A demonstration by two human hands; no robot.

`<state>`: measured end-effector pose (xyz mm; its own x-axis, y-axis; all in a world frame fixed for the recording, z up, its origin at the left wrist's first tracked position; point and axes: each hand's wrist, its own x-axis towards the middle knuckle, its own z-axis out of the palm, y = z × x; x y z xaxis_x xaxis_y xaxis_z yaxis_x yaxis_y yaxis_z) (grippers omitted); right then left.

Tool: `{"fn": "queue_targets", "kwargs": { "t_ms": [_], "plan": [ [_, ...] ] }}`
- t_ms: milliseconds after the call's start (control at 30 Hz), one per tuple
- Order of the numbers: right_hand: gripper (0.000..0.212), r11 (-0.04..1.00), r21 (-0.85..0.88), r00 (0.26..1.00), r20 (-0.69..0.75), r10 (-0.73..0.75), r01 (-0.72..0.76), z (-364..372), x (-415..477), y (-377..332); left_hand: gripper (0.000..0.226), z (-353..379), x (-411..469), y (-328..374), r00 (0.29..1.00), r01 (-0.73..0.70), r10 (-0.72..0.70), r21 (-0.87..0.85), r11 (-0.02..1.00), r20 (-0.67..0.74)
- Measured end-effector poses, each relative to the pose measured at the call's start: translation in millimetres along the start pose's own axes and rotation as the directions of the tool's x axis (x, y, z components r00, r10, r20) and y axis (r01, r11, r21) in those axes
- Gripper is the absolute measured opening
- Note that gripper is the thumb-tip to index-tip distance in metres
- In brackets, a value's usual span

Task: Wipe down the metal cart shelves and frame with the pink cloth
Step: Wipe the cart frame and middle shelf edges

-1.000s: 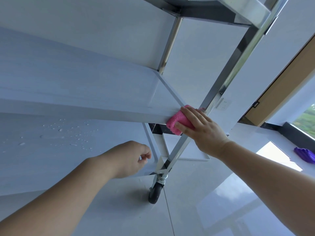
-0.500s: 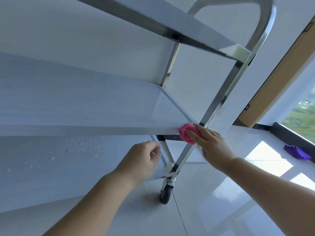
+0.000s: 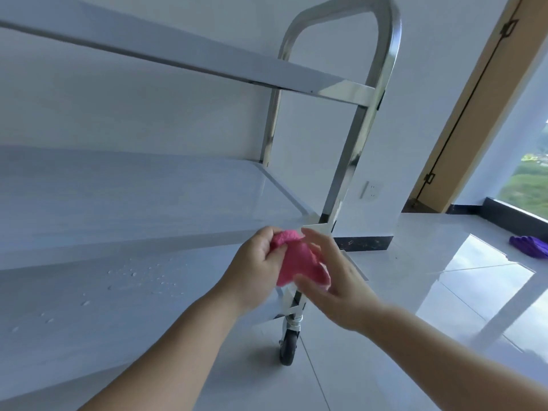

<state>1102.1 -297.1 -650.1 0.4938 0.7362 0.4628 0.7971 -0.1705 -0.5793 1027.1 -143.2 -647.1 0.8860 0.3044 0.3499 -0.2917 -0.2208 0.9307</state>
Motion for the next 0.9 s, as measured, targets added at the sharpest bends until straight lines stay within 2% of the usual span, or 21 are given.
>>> {"fn": "queue_targets", "kwargs": {
  "t_ms": [67, 100, 167, 233, 300, 333, 400, 467, 500, 567, 700, 800, 900],
  "plan": [
    [0.033, 0.913, 0.375, 0.982, -0.036, 0.187, -0.161, -12.7, 3.9, 8.0, 0.019, 13.8, 6.7, 5.1, 1.000, -0.016, 0.015, 0.049, 0.999, 0.004],
    [0.031, 0.864, 0.455, 0.959, -0.068, 0.276, -0.216, -20.2, 8.2, 13.3, 0.019, 21.1, 10.2, 7.8, 1.000, -0.027, 0.027, 0.085, 0.996, -0.001],
    [0.036, 0.824, 0.494, 0.927, -0.086, 0.365, -0.278, -38.0, 17.1, 29.9, 0.019, 35.7, 17.6, 14.1, 0.999, -0.034, 0.036, 0.148, 0.988, -0.009],
    [0.040, 0.714, 0.619, 0.929, 0.072, 0.364, -0.327, -57.2, 27.5, 47.9, 0.020, 49.5, 27.2, 20.4, 0.999, -0.031, 0.038, 0.179, 0.983, -0.035],
    [0.040, 0.574, 0.721, 0.920, 0.270, 0.283, -0.388, -75.1, 37.0, 64.9, 0.019, 61.5, 39.0, 26.2, 0.995, -0.022, 0.041, 0.198, 0.980, -0.094],
    [0.040, 0.542, 0.740, 0.917, 0.331, 0.224, -0.399, -83.5, 41.0, 71.9, 0.019, 67.0, 45.0, 28.7, 0.991, -0.016, 0.044, 0.216, 0.976, -0.127],
    [0.032, 0.562, 0.743, 0.929, 0.332, 0.160, -0.362, -98.6, 50.6, 84.7, 0.020, 77.6, 58.6, 31.6, 0.976, -0.001, 0.060, 0.271, 0.962, -0.210],
    [0.022, 0.632, 0.725, 0.962, 0.207, 0.179, -0.274, -116.3, 65.3, 97.7, 0.018, 89.5, 75.4, 33.8, 0.940, 0.013, 0.106, 0.343, 0.939, -0.323],
    [0.025, 0.654, 0.722, 0.973, 0.136, 0.186, -0.226, -126.3, 74.9, 103.9, 0.016, 96.2, 84.8, 35.8, 0.914, 0.018, 0.133, 0.365, 0.931, -0.384],
    [0.030, 0.651, 0.748, 0.988, 0.037, 0.151, -0.128, -147.7, 97.0, 113.0, 0.013, 111.5, 105.4, 42.6, 0.846, 0.018, 0.180, 0.363, 0.932, -0.502],
    [0.031, 0.653, 0.757, 0.998, -0.021, 0.057, -0.021, -182.7, 143.6, 118.0, 0.010, 136.3, 150.2, 66.3, 0.661, 0.004, 0.249, 0.335, 0.942, -0.708],
    [0.032, 0.678, 0.732, 0.995, -0.097, 0.008, 0.066, -201.8, 167.0, 111.3, 0.012, 145.5, 175.1, 81.6, 0.562, -0.031, 0.240, 0.270, 0.963, -0.792],
    [0.029, 0.725, 0.678, 0.977, -0.211, 0.032, 0.123, -203.5, 179.8, 109.7, 0.014, 144.5, 189.7, 85.3, 0.539, -0.055, 0.220, 0.226, 0.972, -0.813]
  ]
}}
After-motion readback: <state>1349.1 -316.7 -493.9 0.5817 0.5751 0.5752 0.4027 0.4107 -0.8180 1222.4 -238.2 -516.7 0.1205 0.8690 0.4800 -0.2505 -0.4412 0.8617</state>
